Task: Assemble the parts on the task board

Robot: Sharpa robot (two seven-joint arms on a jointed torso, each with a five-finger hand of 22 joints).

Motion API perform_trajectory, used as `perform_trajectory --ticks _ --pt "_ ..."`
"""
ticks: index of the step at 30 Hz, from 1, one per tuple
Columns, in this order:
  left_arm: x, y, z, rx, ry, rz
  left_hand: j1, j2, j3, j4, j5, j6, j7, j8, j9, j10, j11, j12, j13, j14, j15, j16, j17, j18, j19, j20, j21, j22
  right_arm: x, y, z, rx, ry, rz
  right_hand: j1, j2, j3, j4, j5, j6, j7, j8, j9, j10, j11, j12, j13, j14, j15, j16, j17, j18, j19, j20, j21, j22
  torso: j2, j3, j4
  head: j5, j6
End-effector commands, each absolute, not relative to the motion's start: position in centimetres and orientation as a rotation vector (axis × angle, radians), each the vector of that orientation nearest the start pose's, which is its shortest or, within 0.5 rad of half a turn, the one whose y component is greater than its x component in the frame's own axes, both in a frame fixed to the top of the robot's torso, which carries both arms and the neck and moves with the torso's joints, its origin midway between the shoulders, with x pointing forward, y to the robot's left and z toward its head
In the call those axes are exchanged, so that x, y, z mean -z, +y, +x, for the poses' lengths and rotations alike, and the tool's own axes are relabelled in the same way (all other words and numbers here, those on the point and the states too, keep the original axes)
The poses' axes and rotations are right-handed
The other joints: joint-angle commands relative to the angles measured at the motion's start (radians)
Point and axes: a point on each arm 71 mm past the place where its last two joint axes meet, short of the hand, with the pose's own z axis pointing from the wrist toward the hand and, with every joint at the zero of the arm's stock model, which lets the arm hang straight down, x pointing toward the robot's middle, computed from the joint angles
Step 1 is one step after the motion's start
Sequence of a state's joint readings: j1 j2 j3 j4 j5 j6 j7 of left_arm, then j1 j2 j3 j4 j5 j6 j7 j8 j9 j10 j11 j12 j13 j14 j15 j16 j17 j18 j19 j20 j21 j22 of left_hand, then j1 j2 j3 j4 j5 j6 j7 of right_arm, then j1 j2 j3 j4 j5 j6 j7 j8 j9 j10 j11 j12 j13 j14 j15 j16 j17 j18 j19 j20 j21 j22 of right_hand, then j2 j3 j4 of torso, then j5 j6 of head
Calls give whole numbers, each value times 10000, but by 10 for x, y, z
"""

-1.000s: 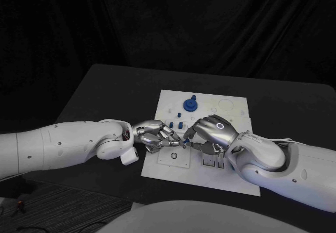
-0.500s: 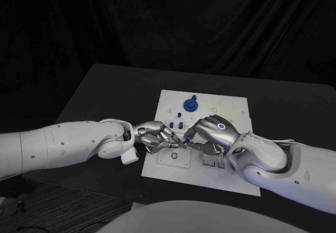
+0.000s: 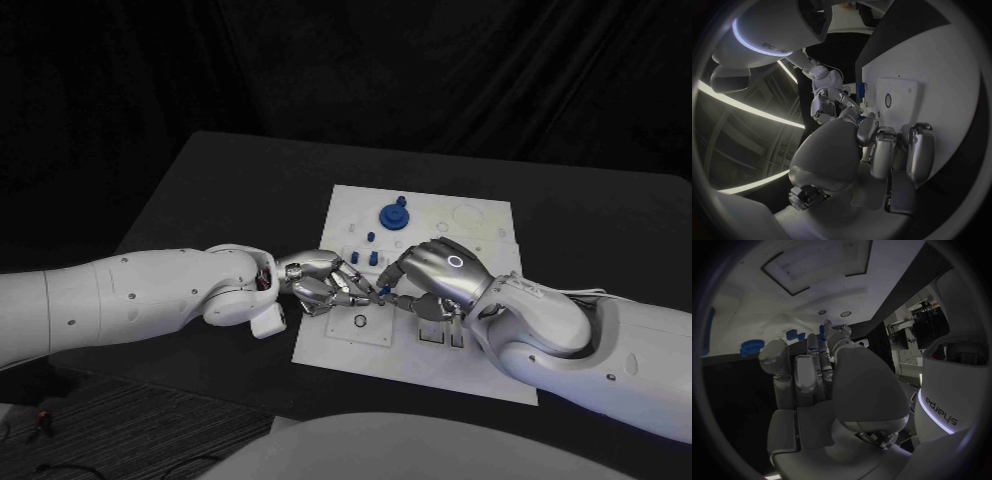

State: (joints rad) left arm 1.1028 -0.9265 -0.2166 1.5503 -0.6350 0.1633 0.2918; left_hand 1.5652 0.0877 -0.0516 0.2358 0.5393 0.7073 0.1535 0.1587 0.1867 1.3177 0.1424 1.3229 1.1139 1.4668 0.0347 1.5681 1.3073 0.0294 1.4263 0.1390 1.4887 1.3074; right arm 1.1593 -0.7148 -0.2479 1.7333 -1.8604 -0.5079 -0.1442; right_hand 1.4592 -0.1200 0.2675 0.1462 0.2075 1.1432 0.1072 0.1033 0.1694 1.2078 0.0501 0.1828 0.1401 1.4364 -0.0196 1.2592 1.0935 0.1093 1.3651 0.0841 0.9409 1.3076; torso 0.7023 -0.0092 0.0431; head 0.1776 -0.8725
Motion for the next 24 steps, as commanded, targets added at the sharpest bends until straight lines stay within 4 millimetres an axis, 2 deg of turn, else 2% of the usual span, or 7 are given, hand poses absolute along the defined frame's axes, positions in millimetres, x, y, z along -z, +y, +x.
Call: perform_trajectory --ticks 1,12,24 --pt "288 209 400 15221 22154 -4208 -51 -88 55 10 -69 -49 -11 -33 -13 2531 -720 2479 4569 1040 -67 27 2635 87 -45 23 -55 1806 233 -81 376 -8583 14520 -6329 37 -10 74 -3 -8 -83 11 -68 11 67 5 -33 -9 -11 -26 -28 6 -21 61 4 64 1213 0 -1 8 1 -2" --pt "288 209 400 15218 22166 -4215 -45 -68 87 7 -69 -66 -17 -40 -12 2531 -730 2479 4569 1040 -74 27 2635 85 -35 18 -50 1812 236 -79 375 -8605 14611 -6322 73 -20 103 -17 14 -108 29 -98 11 54 17 -68 -20 -17 -17 -46 -15 -21 57 6 50 1211 0 -1 4 31 -2" --pt "289 214 401 15029 22167 -4321 -47 -39 153 8 -68 2 1 -1 14 2531 -728 2479 4569 1040 -84 27 2635 96 -82 6 -81 1790 238 -81 376 -8504 14694 -6262 316 0 262 -174 300 7 28 -91 59 149 -4 -111 -25 1 -35 -37 10 -25 74 -6 90 1224 3 -1 1 27 -2"
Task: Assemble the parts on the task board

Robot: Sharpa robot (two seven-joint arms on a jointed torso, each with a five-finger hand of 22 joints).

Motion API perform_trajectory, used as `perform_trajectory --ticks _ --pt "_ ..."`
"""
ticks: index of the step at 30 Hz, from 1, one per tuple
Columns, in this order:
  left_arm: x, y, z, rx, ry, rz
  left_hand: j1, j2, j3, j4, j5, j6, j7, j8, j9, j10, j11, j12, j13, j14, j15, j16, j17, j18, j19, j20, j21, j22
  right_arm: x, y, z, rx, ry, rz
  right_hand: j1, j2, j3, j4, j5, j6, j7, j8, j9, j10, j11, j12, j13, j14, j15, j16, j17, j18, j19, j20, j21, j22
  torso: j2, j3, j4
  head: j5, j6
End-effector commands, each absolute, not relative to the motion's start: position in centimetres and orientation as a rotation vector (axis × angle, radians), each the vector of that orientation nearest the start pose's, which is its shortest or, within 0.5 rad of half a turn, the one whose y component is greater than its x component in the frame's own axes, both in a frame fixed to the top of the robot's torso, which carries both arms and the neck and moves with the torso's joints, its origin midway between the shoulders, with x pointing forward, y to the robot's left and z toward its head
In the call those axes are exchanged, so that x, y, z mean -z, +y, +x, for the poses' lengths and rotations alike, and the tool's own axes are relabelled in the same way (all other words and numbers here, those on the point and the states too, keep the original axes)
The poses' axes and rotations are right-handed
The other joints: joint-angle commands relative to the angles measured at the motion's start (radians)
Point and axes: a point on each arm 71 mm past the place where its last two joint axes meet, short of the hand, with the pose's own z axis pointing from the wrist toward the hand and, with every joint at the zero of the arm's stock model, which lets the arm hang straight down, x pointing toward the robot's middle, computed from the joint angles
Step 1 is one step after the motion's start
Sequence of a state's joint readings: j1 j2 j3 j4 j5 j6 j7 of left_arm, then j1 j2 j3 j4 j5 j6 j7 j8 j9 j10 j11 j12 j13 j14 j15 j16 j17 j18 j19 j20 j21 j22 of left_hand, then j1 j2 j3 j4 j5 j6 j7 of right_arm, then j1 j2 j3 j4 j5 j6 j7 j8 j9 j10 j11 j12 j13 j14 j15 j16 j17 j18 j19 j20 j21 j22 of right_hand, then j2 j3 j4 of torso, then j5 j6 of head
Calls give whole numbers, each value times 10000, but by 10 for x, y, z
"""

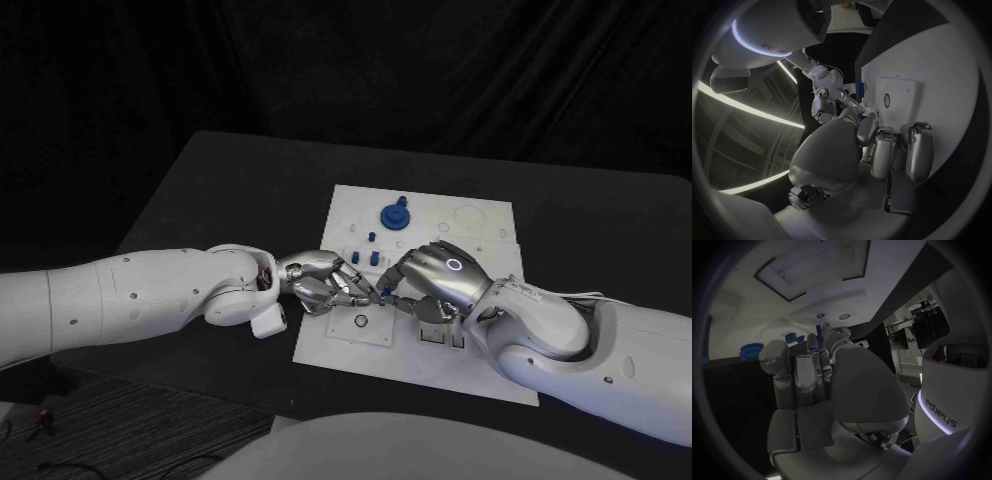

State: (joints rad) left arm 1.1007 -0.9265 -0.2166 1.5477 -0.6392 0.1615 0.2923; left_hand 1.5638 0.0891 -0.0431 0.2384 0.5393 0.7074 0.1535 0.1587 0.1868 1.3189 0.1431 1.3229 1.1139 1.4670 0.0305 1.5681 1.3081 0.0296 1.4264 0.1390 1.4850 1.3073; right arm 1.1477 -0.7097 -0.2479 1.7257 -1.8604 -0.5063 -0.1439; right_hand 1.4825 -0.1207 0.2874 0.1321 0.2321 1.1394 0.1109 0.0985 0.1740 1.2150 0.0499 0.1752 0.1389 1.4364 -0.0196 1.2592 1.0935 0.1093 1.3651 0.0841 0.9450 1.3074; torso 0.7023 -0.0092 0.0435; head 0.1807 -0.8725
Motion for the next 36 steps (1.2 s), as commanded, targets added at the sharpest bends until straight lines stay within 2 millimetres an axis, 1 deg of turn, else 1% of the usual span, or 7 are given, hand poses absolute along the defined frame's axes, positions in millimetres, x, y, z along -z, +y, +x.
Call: perform_trajectory --ticks 1,7,12,18,21,27,36 --pt "289 216 400 14987 22134 -4355 -33 -53 67 -18 -67 1 1 -2 13 2519 -735 2479 4569 1038 -41 26 2627 94 -82 6 -44 1791 238 -82 376 -8484 14716 -6262 93 5 69 -42 69 48 -9 -43 16 80 -3 -36 -14 4 -36 -31 20 -26 77 -7 60 1229 3 -1 -2 -6 -2" --pt "286 229 399 14702 21814 -4595 -33 -82 107 -33 -55 83 19 41 39 2519 -726 2479 4569 1038 -41 26 2627 98 -101 1 -59 1783 240 -83 377 -8357 14868 -6284 128 -1 88 -72 113 61 -8 -44 23 95 -7 -43 -14 2 -40 -41 7 -24 74 -10 49 1227 4 -1 -3 -31 -2" --pt "282 239 396 14539 21418 -4767 -22 -117 191 -57 26 206 40 100 74 2519 -711 2479 4569 1038 -34 26 2627 108 -142 1 -90 1764 243 -83 378 -8185 15104 -6364 141 -11 92 -86 120 62 -6 -48 25 94 -5 -49 -16 -5 -41 -58 -16 -21 68 -12 31 1223 2 0 -3 -6 -2" --pt "277 247 395 14379 20625 -4874 -13 -160 250 -78 99 265 36 123 89 2519 -709 2479 4569 1038 -29 26 2627 106 -138 4 -92 1769 245 -82 378 -8136 15231 -6426 151 -23 97 -99 119 50 4 -59 25 82 3 -64 -21 -13 -38 -73 -36 -16 57 -12 -1 1216 -14 8 -2 63 -2" --pt "274 251 395 14264 20243 -4914 -12 -169 264 -81 122 267 32 121 90 2519 -712 2479 4569 1038 -30 26 2627 105 -133 5 -89 1773 245 -81 378 -8139 15255 -6451 149 -28 99 -100 110 43 11 -67 25 73 10 -76 -24 -19 -34 -86 -53 -15 53 -12 -11 1214 -17 6 4 29 -2" --pt "273 255 396 14155 19929 -4943 -9 -169 323 -83 187 309 33 136 100 2519 -715 2479 4569 1038 -33 26 2627 109 -147 3 -100 1768 246 -79 378 -8125 15314 -6514 145 -29 100 -98 102 37 15 -72 24 67 15 -83 -27 -20 -31 -87 -52 -15 49 -11 -19 1212 -9 -8 6 28 -2" --pt "272 258 398 13913 19668 -4999 -21 -191 344 -79 199 333 38 143 106 2519 -711 2479 4569 1038 -32 26 2627 125 -209 3 -140 1736 247 -76 379 -8105 15368 -6590 142 -30 104 -98 91 24 22 -83 23 57 22 -96 -31 -23 -26 -90 -55 -14 44 -9 -32 1209 -2 -2 6 -26 -2"
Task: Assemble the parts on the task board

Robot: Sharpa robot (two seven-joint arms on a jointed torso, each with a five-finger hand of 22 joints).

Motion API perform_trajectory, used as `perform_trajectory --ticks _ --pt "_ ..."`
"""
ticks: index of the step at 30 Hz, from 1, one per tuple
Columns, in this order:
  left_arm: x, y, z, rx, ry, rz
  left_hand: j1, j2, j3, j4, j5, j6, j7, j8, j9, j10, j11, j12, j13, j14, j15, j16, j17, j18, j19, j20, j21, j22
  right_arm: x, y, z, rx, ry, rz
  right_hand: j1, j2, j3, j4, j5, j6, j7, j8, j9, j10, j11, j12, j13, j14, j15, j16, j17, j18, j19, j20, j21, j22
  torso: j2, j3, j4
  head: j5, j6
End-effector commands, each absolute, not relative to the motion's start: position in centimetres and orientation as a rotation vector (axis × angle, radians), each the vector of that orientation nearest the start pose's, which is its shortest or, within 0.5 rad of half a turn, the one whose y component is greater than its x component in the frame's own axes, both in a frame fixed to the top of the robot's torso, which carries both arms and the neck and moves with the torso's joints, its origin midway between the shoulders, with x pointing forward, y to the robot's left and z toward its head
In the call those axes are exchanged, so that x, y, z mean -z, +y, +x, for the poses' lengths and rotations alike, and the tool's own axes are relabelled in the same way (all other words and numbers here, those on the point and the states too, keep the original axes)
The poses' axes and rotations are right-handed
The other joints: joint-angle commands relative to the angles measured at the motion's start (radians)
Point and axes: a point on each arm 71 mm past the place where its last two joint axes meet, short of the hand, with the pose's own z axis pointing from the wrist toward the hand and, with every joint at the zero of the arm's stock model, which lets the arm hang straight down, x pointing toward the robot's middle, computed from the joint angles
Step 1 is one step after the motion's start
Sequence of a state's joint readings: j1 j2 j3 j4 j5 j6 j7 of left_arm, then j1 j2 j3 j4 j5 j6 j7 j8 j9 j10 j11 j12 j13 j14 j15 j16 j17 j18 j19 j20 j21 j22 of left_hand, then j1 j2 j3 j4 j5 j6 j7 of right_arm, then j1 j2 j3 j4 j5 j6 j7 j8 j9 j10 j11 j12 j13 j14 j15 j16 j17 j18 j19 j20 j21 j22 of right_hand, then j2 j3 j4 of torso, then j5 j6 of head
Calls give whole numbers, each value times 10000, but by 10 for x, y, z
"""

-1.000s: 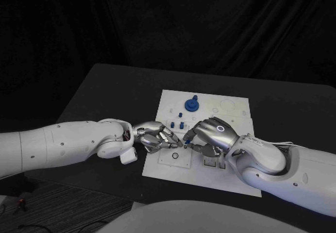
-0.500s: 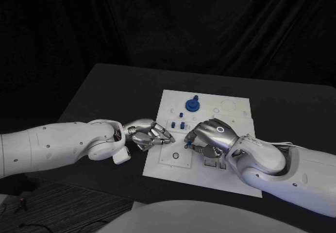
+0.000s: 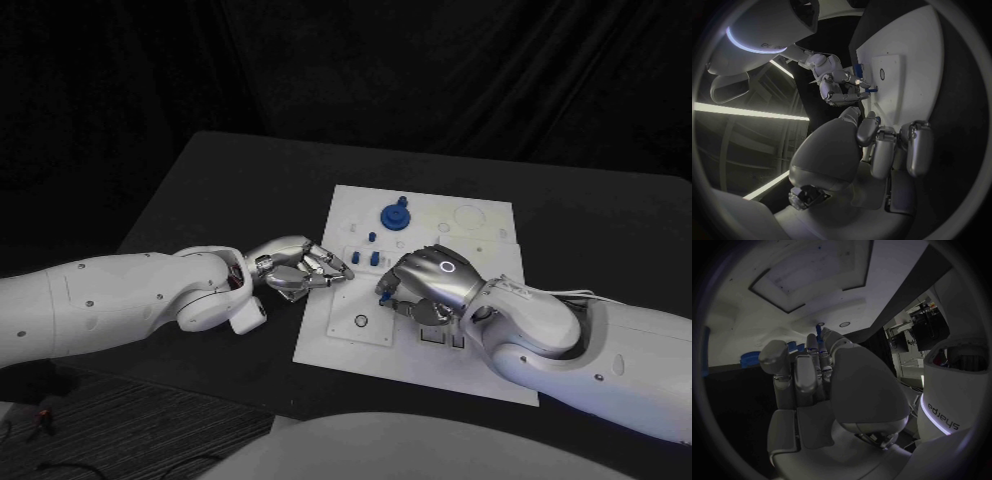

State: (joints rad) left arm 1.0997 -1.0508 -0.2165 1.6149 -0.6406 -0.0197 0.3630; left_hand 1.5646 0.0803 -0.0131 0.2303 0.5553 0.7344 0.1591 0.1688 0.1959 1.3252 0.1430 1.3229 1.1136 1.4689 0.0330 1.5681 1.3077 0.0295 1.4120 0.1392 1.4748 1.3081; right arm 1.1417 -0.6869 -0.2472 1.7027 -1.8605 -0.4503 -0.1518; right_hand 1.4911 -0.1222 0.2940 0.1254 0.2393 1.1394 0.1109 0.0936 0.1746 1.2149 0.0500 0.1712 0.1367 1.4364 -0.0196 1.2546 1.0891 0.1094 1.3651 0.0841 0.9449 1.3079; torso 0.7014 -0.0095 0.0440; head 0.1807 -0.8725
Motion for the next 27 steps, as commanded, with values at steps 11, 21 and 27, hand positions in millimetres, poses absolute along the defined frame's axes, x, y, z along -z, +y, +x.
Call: perform_trajectory --ticks 11,21,27 --pt "274 258 400 13823 19746 -5026 -33 -104 46 5 39 64 -18 42 15 2456 -711 2479 4572 1019 -58 27 2631 128 -73 2 -43 1725 247 -76 378 -8113 15387 -6609 55 -16 45 -33 10 8 29 -49 15 50 27 -70 -14 -28 -20 -54 -22 -12 35 -6 -55 1199 9 1 -15 10 -2" --pt "275 258 400 13790 19894 -5044 -49 -115 81 15 42 37 -31 21 9 2456 -716 2479 4572 1019 -57 27 2631 150 -161 2 -99 1680 247 -77 377 -8101 15436 -6592 90 -27 63 -64 7 -10 34 -67 14 42 31 -89 -19 -46 -16 -85 -61 -8 20 -2 -89 1191 9 3 -7 -16 -2" --pt "276 257 401 13785 19918 -5035 -49 -115 81 15 42 37 -31 21 9 2456 -716 2479 4572 1019 -57 27 2631 150 -161 2 -99 1680 247 -78 376 -8115 15443 -6551 112 -30 78 -82 15 -25 44 -82 13 40 36 -100 -21 -52 -12 -92 -67 -5 11 0 -106 1188 8 3 -6 -41 -2"
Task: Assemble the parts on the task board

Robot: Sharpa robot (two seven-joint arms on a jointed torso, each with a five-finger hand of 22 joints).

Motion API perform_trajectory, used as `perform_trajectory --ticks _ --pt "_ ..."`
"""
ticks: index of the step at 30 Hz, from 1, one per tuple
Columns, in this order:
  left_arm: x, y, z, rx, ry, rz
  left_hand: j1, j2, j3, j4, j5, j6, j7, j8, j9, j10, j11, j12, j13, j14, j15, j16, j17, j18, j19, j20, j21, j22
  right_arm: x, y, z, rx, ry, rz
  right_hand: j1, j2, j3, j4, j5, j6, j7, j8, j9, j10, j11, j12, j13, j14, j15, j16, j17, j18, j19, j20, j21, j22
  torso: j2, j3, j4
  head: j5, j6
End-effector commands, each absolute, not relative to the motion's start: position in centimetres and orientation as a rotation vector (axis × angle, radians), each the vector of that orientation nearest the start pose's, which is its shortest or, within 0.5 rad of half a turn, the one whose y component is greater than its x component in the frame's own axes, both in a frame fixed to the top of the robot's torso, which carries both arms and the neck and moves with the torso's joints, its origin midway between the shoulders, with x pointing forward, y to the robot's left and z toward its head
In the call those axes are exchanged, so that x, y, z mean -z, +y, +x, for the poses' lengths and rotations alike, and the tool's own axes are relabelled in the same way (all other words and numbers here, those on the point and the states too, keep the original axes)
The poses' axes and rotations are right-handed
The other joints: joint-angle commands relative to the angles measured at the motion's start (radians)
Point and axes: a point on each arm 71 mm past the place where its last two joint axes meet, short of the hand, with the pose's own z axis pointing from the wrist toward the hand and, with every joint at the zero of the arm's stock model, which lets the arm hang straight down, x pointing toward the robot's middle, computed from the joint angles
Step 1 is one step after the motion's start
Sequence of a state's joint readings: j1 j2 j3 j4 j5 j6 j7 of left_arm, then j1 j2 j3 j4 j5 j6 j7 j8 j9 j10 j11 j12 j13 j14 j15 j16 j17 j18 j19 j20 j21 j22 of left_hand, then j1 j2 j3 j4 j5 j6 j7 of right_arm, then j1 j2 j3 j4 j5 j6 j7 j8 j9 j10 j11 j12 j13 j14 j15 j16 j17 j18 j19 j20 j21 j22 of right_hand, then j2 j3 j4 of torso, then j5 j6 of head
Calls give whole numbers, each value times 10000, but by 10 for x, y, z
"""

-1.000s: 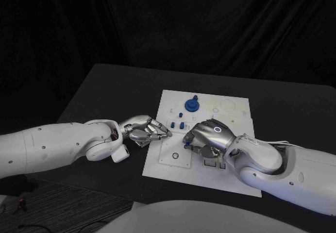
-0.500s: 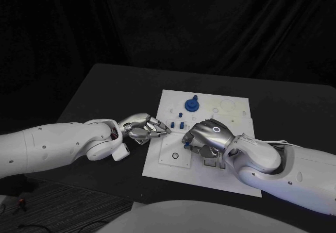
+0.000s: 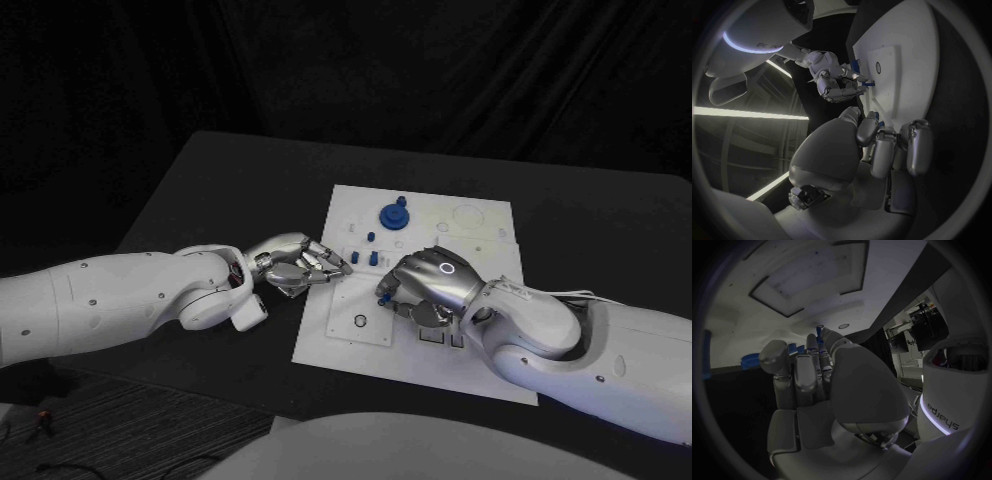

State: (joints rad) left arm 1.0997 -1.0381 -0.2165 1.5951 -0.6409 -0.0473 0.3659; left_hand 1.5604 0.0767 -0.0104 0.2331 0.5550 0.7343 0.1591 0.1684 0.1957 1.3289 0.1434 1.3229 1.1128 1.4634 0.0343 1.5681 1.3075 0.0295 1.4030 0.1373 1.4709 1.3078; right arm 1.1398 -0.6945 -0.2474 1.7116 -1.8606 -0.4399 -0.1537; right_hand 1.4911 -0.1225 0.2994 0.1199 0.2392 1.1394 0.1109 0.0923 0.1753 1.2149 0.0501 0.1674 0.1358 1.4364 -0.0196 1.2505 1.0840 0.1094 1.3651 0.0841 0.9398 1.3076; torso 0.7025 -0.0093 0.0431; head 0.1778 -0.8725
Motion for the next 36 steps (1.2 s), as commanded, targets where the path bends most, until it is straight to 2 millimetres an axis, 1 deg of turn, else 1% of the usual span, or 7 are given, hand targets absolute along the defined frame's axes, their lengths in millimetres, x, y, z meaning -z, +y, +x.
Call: perform_trajectory --ticks 1,6,18,32,35,36 --pt "276 257 401 13784 19922 -5034 -7 -80 55 -13 45 37 -31 24 11 2419 -719 2479 4580 1074 -69 27 2633 150 -72 21 -59 1682 247 -78 375 -8119 15441 -6547 112 -27 24 -27 15 -24 44 -68 6 40 35 -62 -12 -52 -12 -51 -16 -5 12 0 -55 1191 -3 0 2 -8 -2" --pt "276 257 402 13773 19964 -5038 -11 -79 83 -10 49 26 -36 14 9 2419 -723 2479 4580 1074 -71 27 2633 154 -88 21 -71 1675 247 -78 375 -8150 15419 -6536 112 -27 24 -27 15 -24 44 -68 6 40 35 -62 -12 -52 -12 -51 -16 -5 12 0 -55 1191 -6 -2 -5 17 -2" --pt "277 256 402 13764 20054 -5039 -13 -68 123 -6 54 27 -33 11 10 2419 -724 2479 4580 1074 -73 27 2633 164 -130 20 -99 1655 247 -76 375 -8166 15431 -6568 112 -27 24 -27 15 -24 44 -68 6 40 35 -62 -12 -52 -12 -51 -16 -5 12 0 -55 1191 2 3 4 7 -2" --pt "278 254 402 13825 20124 -5013 -15 -64 145 -3 56 29 -32 9 10 2419 -724 2479 4580 1074 -73 27 2633 167 -143 19 -109 1649 251 -74 377 -7970 15692 -6730 -19 -92 31 29 -134 -303 159 -254 -43 -139 152 -214 -50 -158 82 -185 -172 27 -123 63 -337 1129 1 0 4 7 -2" --pt "278 254 402 13833 20145 -5011 -20 -58 162 2 57 36 -31 11 12 2419 -723 2479 4580 1074 -74 27 2633 167 -142 19 -109 1650 251 -74 377 -7968 15704 -6736 -78 -125 34 63 -181 -482 223 -307 -85 -259 210 -276 -63 -197 131 -221 -213 36 -168 99 -423 1111 2 -1 3 25 -2" --pt "278 254 402 13835 20154 -5010 -20 -58 162 2 57 36 -31 11 12 2419 -723 2479 4580 1074 -74 27 2633 167 -142 19 -109 1650 251 -74 377 -7969 15704 -6736 -148 -177 40 113 -259 -1002 321 -323 -216 -503 285 -375 -92 -244 220 -261 -260 47 -225 147 -536 1086 2 0 2 29 -2"
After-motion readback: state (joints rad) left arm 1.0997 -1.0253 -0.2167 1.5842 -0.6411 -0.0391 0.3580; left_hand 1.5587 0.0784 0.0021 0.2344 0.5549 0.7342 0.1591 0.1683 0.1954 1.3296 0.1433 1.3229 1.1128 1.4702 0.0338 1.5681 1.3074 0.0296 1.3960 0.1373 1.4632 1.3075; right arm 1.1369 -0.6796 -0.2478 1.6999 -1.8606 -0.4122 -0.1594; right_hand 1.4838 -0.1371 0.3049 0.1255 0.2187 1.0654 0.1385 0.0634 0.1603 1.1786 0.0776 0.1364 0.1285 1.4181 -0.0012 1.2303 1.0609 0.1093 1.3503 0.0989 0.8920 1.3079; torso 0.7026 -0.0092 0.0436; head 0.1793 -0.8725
